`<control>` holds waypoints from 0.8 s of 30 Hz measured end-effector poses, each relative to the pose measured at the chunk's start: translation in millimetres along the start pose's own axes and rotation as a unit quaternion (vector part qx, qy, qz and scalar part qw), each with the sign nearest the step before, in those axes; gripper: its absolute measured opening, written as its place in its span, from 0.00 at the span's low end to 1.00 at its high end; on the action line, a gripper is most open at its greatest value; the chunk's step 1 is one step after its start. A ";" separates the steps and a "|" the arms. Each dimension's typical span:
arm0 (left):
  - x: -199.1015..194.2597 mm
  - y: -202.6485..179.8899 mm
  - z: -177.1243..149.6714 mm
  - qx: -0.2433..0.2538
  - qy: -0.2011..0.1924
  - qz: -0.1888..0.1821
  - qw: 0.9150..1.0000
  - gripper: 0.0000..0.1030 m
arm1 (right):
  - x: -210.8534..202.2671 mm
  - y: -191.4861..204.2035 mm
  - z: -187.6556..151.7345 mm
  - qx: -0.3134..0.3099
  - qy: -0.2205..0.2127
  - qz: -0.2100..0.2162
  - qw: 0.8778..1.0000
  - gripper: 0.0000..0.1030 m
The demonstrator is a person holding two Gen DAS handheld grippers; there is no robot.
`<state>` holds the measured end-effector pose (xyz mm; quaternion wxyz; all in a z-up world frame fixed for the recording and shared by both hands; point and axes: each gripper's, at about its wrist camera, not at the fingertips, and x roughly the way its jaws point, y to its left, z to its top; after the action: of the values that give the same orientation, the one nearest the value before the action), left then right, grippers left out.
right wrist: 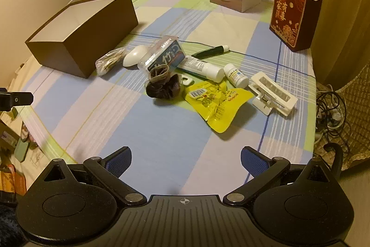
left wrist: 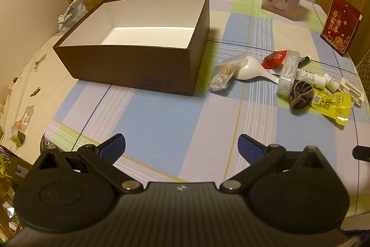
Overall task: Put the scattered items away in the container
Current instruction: 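Move both tools toward the scattered items beside the brown box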
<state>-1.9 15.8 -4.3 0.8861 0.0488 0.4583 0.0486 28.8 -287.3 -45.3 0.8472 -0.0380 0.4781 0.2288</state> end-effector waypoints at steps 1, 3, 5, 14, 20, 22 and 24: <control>0.3 -0.1 0.6 0.000 0.001 0.000 1.000 0.99 | 0.8 0.5 0.8 -0.001 0.001 0.000 1.000 1.00; 1.0 -0.2 0.9 0.000 0.002 -0.001 1.000 0.99 | 1.9 1.0 2.5 -0.004 0.002 0.001 1.000 1.00; 2.2 -0.3 1.5 0.000 0.005 -0.002 1.000 0.99 | 2.6 1.9 3.3 -0.006 0.002 0.001 1.000 1.00; 4.9 -1.2 3.2 0.004 0.006 -0.008 1.000 0.99 | 4.9 2.2 7.2 -0.009 0.003 0.001 1.000 1.00; 6.5 -3.4 5.8 0.003 0.008 -0.005 1.000 0.99 | 5.0 2.8 7.7 -0.010 0.003 0.000 1.000 1.00; 6.7 -3.8 5.6 0.003 0.008 -0.006 1.000 0.99 | 4.9 2.8 7.9 -0.010 0.003 0.000 1.000 1.00; 7.0 -4.2 6.6 0.004 0.009 -0.007 1.000 0.99 | 4.5 3.1 7.8 -0.011 0.003 -0.001 1.000 1.00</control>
<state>7.7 12.3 -6.7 0.8822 0.0488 0.4666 0.0405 35.7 -280.7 -44.3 0.8455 -0.0482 0.4778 0.2333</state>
